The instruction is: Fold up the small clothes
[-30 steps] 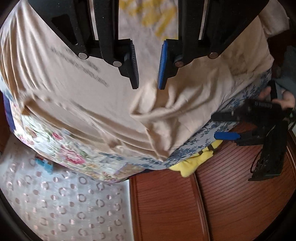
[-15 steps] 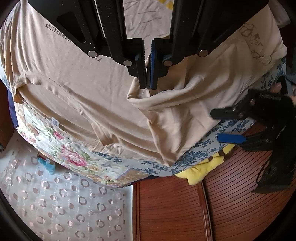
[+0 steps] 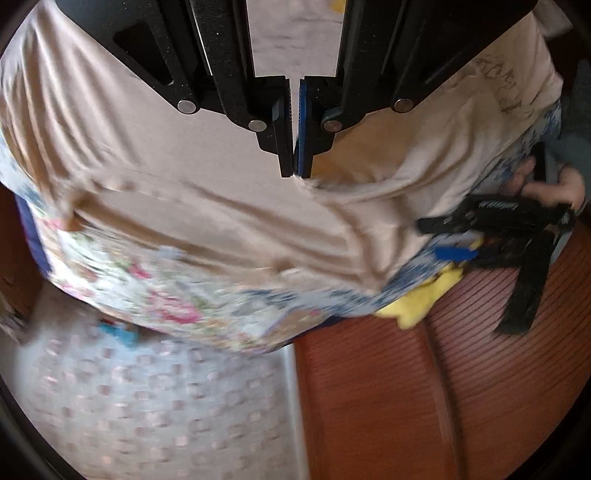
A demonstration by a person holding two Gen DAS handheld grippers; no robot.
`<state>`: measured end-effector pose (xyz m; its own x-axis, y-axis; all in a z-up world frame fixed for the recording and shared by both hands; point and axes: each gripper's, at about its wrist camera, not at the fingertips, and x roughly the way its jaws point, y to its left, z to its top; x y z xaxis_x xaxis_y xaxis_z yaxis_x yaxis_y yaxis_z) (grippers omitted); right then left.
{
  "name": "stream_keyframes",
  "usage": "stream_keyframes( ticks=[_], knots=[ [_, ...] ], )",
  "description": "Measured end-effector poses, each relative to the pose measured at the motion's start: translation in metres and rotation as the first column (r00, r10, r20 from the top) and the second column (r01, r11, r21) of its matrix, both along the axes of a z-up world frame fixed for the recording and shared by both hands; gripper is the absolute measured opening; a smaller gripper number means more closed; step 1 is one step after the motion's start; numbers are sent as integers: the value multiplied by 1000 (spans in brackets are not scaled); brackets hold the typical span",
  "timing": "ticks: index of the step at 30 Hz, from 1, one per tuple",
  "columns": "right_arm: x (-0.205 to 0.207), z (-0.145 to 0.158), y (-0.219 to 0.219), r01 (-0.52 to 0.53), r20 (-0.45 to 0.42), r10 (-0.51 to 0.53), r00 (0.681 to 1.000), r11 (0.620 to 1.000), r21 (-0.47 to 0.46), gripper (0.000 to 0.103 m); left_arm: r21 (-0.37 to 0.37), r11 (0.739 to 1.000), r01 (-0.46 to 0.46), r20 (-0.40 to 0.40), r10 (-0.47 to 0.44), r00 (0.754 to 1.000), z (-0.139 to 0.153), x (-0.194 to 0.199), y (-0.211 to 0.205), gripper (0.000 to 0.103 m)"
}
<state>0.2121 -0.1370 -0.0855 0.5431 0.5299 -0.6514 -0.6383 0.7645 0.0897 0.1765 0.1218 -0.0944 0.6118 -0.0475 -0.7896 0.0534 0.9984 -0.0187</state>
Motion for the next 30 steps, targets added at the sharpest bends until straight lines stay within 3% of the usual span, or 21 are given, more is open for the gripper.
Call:
stream_keyframes(
  ticks=[4,8,10,11,20,25,29,30],
  knots=[
    [3,-4,-14,164,34,-163,986,985,-44,2,-1,1000,-4,4,4,1000,0,0,0,72],
    [1,-1,-8,96,0,-96,995,995,6,7,-1,1000,-5,5,5,1000,-1,0,0,72],
    [-4,1,-1,41,-13,-41,999,999,32,19,-3,1000,-5,5,5,1000,-1,1,1,72],
    [-9,0,6,3,-29,-2,1000,999,49,21,-2,1000,-5,5,5,1000,-1,0,0,72],
    [-60,-24,62,-248,-84,249,965,969,16,22,-1,1000,-5,4,5,1000,-1,0,0,72],
    [-70,-40,80,-283,-95,276,956,957,-66,22,-1,1000,1,3,-1,1000,0,1,-2,72],
    [-66,-41,81,-284,-74,279,958,955,-80,21,-2,1000,1,3,-1,1000,-1,1,-1,72],
    [-68,-42,83,-287,-66,281,957,954,-90,10,-2,1000,1,3,-1,1000,-1,1,-2,72]
  ],
)
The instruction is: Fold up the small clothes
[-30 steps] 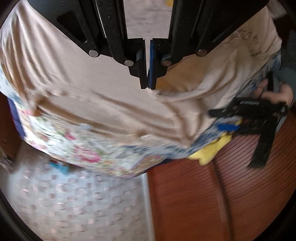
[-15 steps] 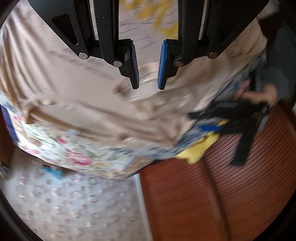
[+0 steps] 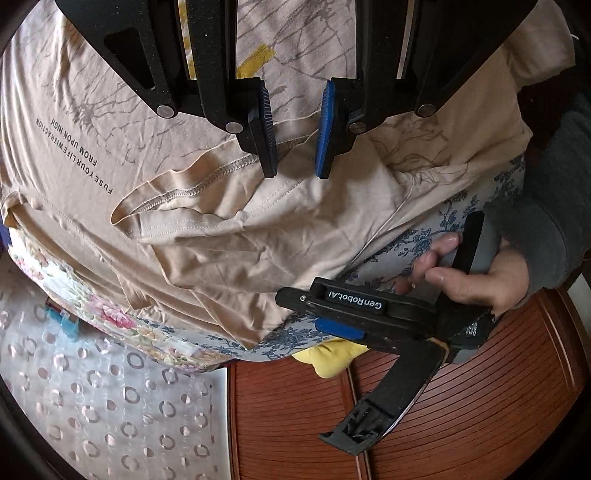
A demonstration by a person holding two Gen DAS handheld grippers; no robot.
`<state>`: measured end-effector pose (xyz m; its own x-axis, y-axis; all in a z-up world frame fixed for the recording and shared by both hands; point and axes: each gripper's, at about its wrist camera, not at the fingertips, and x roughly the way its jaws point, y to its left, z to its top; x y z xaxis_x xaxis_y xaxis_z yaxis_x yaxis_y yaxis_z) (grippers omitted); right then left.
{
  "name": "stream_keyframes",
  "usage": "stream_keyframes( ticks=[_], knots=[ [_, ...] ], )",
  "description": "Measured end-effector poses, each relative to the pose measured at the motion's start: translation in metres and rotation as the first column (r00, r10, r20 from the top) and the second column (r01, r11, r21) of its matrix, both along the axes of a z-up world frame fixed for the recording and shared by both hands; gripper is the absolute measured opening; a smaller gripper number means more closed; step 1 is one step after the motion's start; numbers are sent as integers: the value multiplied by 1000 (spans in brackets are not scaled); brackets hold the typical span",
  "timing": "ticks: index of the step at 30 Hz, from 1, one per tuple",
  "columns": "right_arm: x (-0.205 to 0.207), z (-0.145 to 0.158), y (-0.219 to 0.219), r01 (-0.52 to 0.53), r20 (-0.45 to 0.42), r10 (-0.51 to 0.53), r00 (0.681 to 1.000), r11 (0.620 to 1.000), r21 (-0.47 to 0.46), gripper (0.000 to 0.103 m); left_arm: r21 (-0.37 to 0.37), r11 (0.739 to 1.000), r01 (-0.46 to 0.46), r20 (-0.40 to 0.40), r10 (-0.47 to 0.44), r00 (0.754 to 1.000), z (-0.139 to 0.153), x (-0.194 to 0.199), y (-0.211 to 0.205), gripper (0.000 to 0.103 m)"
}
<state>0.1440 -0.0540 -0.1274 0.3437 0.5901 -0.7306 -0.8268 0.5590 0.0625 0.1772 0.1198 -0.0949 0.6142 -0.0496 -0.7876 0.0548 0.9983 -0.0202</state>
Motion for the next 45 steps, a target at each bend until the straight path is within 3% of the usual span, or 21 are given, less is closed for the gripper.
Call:
stream_keyframes(
  ticks=[1,3,12,17,18,19,20,27,34,45],
  knots=[
    [-2,-1,2,-8,14,8,1000,1000,-10,3,1,1000,0,0,0,1000,0,0,0,72],
    [-14,3,-3,-18,12,18,1000,1000,-9,1,0,1000,0,0,0,1000,0,0,1,72],
    [-36,16,-32,-32,-3,32,999,996,79,1,0,1000,1,0,-1,1000,0,0,1,72],
    [-46,20,-46,-10,-7,11,1000,997,76,2,0,1000,0,0,0,1000,0,0,1,73],
    [-44,20,-49,2,2,-2,1000,998,65,10,0,1000,0,0,0,1000,0,0,1,73],
    [-44,21,-50,20,16,-20,1000,999,50,26,0,1000,0,0,0,1000,0,0,1,73],
    [-39,21,-53,43,25,-44,999,998,40,31,-1,1000,0,0,0,1000,0,0,1,73],
    [-21,28,-97,147,19,-149,989,985,94,37,25,1000,-6,39,5,999,6,-10,-4,73],
    [-20,33,-172,314,53,-320,946,944,106,37,28,1000,13,160,-17,987,36,-48,-24,73],
    [-37,19,-278,559,60,-565,823,824,96,37,-47,998,35,321,-18,947,65,-100,-62,73]
  ],
)
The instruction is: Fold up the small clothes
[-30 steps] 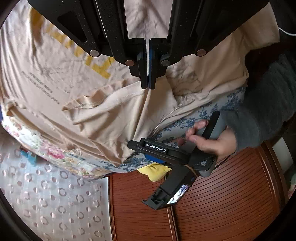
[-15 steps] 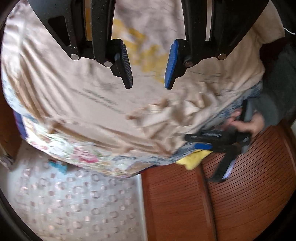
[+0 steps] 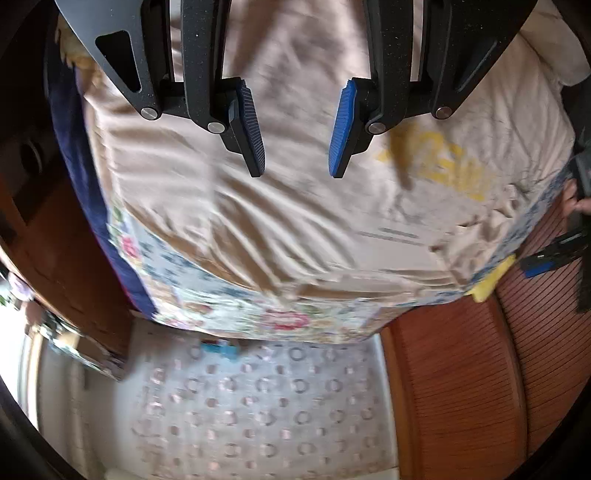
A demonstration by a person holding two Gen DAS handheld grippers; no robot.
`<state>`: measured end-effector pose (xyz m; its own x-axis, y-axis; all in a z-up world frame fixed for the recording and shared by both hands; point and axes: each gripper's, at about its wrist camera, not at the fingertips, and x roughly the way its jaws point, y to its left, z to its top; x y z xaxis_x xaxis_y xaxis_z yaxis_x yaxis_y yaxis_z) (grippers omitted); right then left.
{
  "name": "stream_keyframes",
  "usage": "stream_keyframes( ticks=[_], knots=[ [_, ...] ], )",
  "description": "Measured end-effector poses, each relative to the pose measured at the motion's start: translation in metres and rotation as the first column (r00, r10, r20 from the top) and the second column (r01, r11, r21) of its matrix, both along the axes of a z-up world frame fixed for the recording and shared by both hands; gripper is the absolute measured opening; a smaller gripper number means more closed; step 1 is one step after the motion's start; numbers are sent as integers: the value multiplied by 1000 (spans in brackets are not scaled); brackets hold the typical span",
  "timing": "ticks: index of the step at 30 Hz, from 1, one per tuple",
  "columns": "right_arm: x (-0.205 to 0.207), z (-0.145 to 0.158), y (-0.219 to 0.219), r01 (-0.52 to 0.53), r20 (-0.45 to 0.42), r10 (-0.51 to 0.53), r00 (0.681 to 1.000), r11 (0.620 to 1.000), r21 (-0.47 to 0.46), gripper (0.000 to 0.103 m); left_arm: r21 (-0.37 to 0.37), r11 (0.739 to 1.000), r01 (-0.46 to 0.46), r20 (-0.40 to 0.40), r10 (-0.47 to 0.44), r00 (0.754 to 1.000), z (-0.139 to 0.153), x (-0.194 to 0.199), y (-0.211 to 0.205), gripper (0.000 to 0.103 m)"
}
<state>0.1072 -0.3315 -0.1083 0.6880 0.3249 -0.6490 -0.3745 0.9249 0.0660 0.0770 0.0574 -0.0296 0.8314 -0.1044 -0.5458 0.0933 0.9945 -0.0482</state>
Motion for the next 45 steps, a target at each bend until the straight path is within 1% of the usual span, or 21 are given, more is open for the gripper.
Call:
stream_keyframes(
  ticks=[4,7,8,9,11,12,13,18,22,27,30,33,36,38,40,42,44,45],
  knots=[
    [-10,-8,-23,67,-1,-67,998,998,-12,37,-28,1000,-9,22,10,1000,2,-10,-7,73],
    [-14,-12,-35,111,-12,-111,994,994,-7,37,-26,1000,-4,25,5,1000,2,-13,-13,73],
    [-14,-6,-39,118,-17,-118,993,993,-2,37,-25,1000,-4,26,5,1000,3,-14,-16,73],
    [-14,-7,-40,128,-20,-128,992,992,3,37,-24,1000,-2,26,3,1000,3,-15,-19,73],
    [-16,-7,-48,149,-27,-149,988,989,4,42,-23,1000,6,29,-6,1000,3,-18,-24,73],
    [-16,-8,-50,158,-30,-158,987,987,5,47,-19,1000,11,31,-11,999,2,-20,-27,73],
    [-16,-5,-61,164,-33,-164,986,986,7,48,-15,1000,18,33,-18,999,2,-22,-30,73],
    [-11,-6,-84,241,-43,-241,970,971,-11,48,-23,998,65,31,-64,997,2,-28,-47,73],
    [-7,-6,-100,287,-66,-286,956,958,-6,48,-24,994,105,30,-104,994,1,-32,-62,73],
    [7,-16,-108,313,-134,-311,941,950,-3,48,-21,989,146,16,-145,989,-3,-35,-78,73],
    [20,-23,-114,316,-184,-305,934,948,35,48,-21,987,157,7,-157,988,-5,-36,-84,73],
    [28,-20,-120,321,-203,-301,932,945,69,48,-26,986,166,-1,-166,986,-8,-38,-88,73],
    [27,-18,-122,310,-202,-291,935,948,67,48,-27,984,177,-9,-177,984,-11,-39,-93,73],
    [26,-19,-124,294,-206,-273,940,953,78,41,-28,983,179,-13,-180,984,-13,-38,-96,73],
    [24,-24,-123,273,-203,-251,947,957,92,32,-30,983,183,-17,-184,983,-14,-39,-98,73],
    [22,-24,-123,260,-191,-240,952,962,87,29,-31,982,186,-17,-187,982,-14,-40,-99,73],
    [20,-26,-119,263,-166,-251,953,964,50,17,-29,982,187,-17,-187,982,-14,-41,-99,73],
    [18,-24,-117,275,-138,-272,952,961,5,7,-29,982,185,-16,-186,982,-14,-41,-98,73]
  ],
)
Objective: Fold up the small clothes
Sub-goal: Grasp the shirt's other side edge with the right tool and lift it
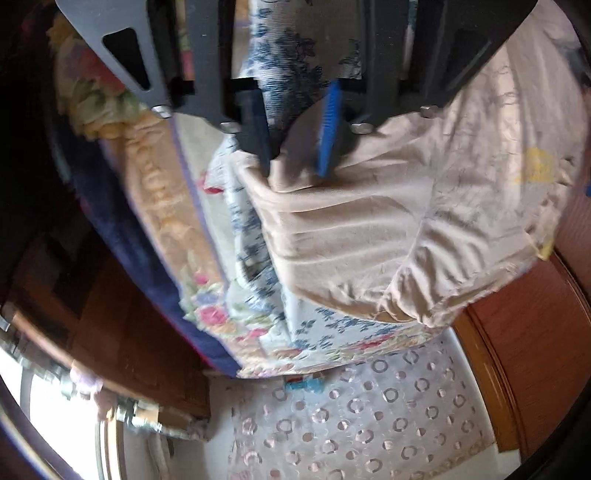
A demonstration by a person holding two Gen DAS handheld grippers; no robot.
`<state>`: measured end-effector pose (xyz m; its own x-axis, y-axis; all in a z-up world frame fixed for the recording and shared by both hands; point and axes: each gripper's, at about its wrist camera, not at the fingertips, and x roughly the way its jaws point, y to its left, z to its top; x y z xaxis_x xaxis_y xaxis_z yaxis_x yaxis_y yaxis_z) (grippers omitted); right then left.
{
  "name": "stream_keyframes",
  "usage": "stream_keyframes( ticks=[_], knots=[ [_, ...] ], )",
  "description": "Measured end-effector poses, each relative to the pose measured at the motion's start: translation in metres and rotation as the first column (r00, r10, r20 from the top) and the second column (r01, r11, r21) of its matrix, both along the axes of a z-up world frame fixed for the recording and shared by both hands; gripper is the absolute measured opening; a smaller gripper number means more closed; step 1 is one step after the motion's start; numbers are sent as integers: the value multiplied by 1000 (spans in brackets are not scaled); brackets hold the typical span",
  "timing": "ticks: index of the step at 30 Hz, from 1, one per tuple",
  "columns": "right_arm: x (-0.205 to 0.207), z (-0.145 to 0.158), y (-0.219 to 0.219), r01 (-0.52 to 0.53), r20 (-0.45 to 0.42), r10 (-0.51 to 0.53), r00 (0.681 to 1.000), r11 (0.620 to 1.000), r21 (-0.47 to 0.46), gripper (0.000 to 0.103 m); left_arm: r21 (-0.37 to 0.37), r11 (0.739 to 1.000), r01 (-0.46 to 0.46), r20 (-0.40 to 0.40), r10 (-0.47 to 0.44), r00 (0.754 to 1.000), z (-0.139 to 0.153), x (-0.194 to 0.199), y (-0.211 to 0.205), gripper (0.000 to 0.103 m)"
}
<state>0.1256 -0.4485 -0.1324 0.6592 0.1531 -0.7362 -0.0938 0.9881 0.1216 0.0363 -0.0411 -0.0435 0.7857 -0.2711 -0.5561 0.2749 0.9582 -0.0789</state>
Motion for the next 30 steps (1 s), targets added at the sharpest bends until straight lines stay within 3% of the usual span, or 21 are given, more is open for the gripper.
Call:
stream_keyframes(
  ticks=[6,9,16,19,20,21,22,24,30],
  knots=[
    [-5,7,12,1,58,5,998,996,-92,4,-5,1000,-10,-1,10,1000,0,0,1,73],
    [-9,24,23,-28,108,38,993,996,-89,4,-8,1000,-14,-1,14,1000,0,-1,4,73],
    [-26,67,93,-208,217,217,952,976,-67,4,-12,1000,-27,4,27,1000,3,-2,10,73],
    [-32,72,128,-325,216,317,923,946,2,4,-15,999,-35,3,35,999,2,-2,13,73],
    [-33,71,138,-364,213,351,912,931,22,5,-17,999,-36,2,36,999,2,-3,13,73],
    [-35,71,148,-400,211,383,899,916,41,13,-17,999,-37,1,37,999,2,-3,14,73],
    [-35,70,152,-415,210,398,893,909,46,30,-17,999,-38,0,38,999,2,-3,15,73],
    [-36,70,154,-404,224,390,893,914,19,43,-18,999,-37,0,37,999,2,-3,15,73],
    [-19,57,132,-294,186,288,939,956,2,43,-20,999,-30,3,30,1000,1,-2,13,73]
  ],
)
